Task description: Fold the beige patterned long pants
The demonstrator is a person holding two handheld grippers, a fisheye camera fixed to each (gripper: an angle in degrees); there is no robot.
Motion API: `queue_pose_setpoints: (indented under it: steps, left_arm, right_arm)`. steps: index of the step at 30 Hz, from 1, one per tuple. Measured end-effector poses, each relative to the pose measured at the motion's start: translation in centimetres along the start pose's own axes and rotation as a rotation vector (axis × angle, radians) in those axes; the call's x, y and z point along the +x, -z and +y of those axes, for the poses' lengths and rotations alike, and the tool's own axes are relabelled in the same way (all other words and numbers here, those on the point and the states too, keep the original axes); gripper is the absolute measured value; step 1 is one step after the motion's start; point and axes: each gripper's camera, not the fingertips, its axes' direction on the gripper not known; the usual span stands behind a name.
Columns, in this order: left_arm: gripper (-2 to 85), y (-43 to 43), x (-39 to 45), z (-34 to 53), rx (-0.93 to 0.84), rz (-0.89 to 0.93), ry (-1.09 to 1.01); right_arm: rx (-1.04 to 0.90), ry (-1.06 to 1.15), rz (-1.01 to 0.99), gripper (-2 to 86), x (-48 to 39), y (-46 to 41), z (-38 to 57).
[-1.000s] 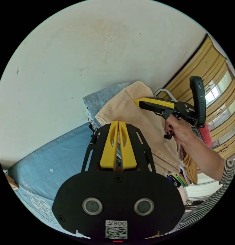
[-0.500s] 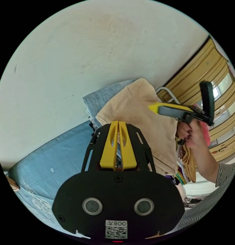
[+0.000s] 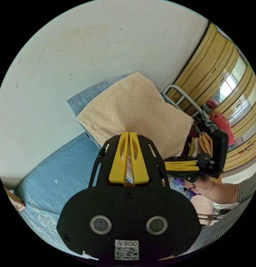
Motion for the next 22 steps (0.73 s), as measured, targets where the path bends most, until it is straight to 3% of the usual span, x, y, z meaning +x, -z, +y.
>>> queue_pose_setpoints:
  steps: [6, 10, 13, 15, 17, 22]
  left_arm:
    - [0.1, -0.6, -0.2, 0.6, -0.012, 0.077, 0.006]
    - [0.1, -0.9, -0.5, 1.6, -0.001, 0.076, 0.013]
    - [0.1, -1.0, -1.1, 2.9, 0.018, 0.098, 0.03]
    - [0.1, -1.1, -1.6, 3.7, 0.028, 0.108, 0.055]
    - [0.1, -0.9, -1.9, 4.4, 0.044, 0.12, 0.092]
    - [0.1, 1.2, -2.7, 8.6, 0.13, 0.177, 0.167]
  right_arm:
    - [0.064, -0.037, -0.075, 0.0, 3.5, 3.3, -0.3]
    - [0.292, -0.082, -0.132, 0.2, 7.4, 10.7, 0.3]
    - [0.526, -0.242, 0.029, 0.5, 12.4, 16.3, 0.9]
    - [0.583, -0.348, 0.177, 0.8, 15.8, 17.7, 0.5]
    - [0.534, -0.412, 0.291, 1.4, 19.5, 17.4, -1.1]
    - [0.114, -0.448, 0.308, 6.5, 28.5, 11.7, -7.5]
